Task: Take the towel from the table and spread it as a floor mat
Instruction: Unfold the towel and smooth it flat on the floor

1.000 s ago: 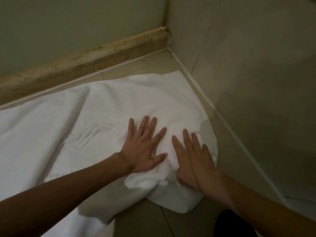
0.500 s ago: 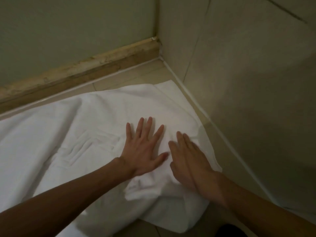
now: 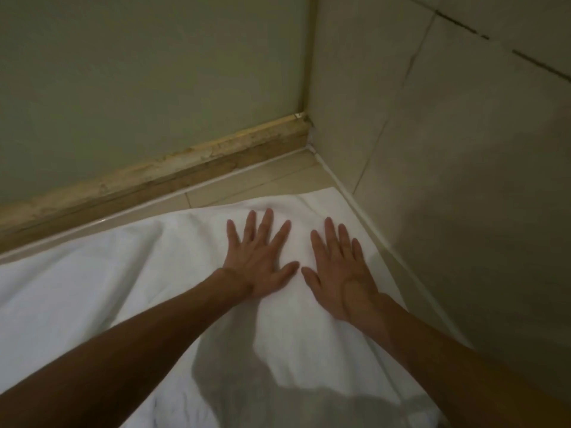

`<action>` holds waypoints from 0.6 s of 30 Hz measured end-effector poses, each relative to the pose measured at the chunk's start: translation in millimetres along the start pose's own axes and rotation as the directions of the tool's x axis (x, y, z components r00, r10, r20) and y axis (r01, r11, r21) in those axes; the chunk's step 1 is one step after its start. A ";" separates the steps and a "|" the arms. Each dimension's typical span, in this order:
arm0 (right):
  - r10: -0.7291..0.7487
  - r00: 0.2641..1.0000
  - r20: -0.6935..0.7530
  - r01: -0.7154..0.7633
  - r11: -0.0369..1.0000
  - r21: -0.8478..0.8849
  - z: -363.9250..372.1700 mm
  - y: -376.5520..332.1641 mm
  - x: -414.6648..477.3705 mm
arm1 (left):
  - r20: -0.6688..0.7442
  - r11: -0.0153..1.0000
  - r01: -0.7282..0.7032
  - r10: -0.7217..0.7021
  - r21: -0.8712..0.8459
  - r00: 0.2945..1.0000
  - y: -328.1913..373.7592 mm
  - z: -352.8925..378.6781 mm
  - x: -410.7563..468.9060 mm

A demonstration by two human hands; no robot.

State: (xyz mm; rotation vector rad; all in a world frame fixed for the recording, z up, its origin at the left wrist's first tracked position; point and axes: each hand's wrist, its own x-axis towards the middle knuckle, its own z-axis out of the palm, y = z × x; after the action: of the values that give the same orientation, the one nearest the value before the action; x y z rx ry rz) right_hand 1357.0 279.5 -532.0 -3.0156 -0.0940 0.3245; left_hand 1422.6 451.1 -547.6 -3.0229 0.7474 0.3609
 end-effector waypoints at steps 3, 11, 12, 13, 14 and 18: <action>-0.035 0.999 -0.025 0.035 0.999 -0.013 4.5 -0.9 -1.6 | -0.040 1.000 -0.006 0.005 -0.014 0.999 -0.8 7.5 -1.5; -0.012 0.999 -0.043 0.011 1.000 -0.017 5.0 5.0 23.2 | -0.126 0.999 -0.017 0.011 -0.048 0.992 -7.8 5.8 15.4; -0.012 0.999 -0.049 0.011 1.000 -0.018 5.8 6.0 28.1 | -0.112 0.999 -0.010 0.005 -0.046 0.994 -8.1 5.6 19.4; -0.013 0.998 -0.059 0.012 1.000 -0.026 6.3 7.1 32.7 | -0.100 0.999 -0.004 -0.001 -0.045 0.995 -8.8 5.6 22.9; -0.016 0.998 -0.067 0.013 0.999 -0.035 6.6 8.8 36.4 | -0.092 0.999 0.001 -0.006 -0.044 0.996 -9.5 5.6 25.8; -0.008 0.996 -0.086 0.003 0.998 -0.058 5.9 16.0 51.5 | -0.100 0.999 0.021 -0.025 -0.045 0.995 -11.0 5.8 33.2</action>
State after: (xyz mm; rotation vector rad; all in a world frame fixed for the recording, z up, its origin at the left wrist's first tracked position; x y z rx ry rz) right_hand 1406.8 267.9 -550.3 -3.0812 -0.1057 0.1942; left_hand 1454.9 446.0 -561.1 -3.1085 0.7182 0.2296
